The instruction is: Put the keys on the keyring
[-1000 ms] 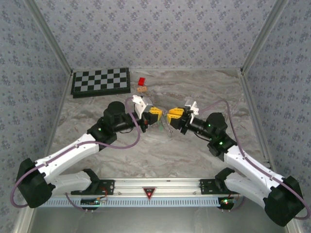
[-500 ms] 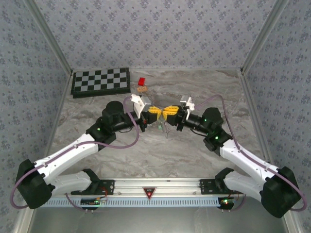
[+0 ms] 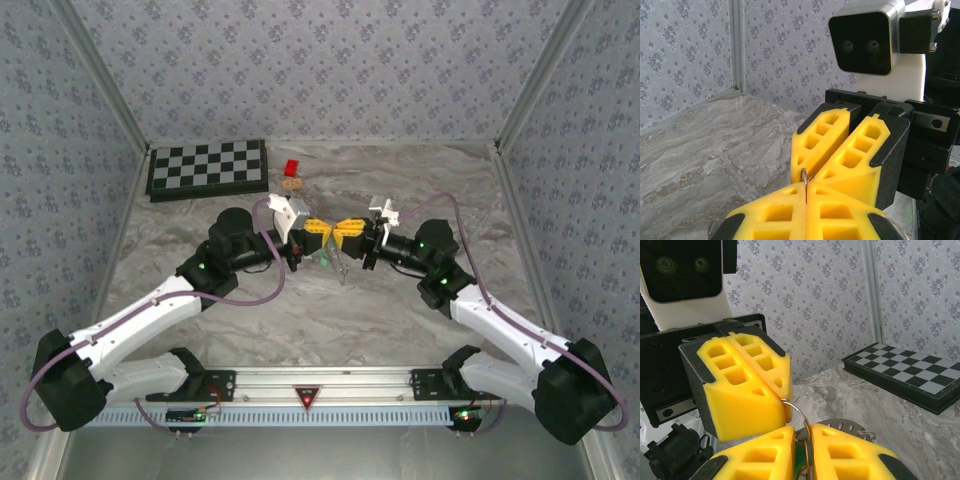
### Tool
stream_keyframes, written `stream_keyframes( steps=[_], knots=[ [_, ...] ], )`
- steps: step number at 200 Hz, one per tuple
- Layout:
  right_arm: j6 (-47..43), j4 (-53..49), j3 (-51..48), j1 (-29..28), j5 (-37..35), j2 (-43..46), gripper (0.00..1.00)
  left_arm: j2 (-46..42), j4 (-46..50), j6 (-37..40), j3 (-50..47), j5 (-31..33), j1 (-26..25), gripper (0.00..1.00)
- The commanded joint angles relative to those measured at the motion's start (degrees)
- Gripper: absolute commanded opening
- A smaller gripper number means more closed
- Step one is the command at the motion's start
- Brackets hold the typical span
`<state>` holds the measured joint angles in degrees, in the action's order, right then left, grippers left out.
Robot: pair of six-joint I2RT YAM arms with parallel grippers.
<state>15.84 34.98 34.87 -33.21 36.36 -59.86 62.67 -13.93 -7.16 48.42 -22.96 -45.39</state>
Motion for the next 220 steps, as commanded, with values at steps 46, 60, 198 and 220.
stream_keyframes(
  steps=[46, 60, 198, 220],
  knots=[
    [1.86, 3.08, 1.48, 0.43, 4.08, -0.83, 0.12, -0.71, -2.24, -0.05, 1.05, -2.36, -0.01, 0.00],
    [1.77, 3.16, 1.48, 0.59, 4.49, -0.75, 0.04, -0.56, -2.22, -0.05, 1.01, -2.31, 0.03, 0.00],
    [-21.78, -33.14, 9.93, 1.64, -2.87, 2.00, 0.00, -0.35, 12.79, 3.95, 4.78, -3.29, 4.21, 0.22],
    [-26.32, -39.13, 12.99, 0.09, -4.49, -0.26, 0.00, 0.82, 14.82, 5.44, 5.62, -3.23, 4.20, 0.22]
  ],
)
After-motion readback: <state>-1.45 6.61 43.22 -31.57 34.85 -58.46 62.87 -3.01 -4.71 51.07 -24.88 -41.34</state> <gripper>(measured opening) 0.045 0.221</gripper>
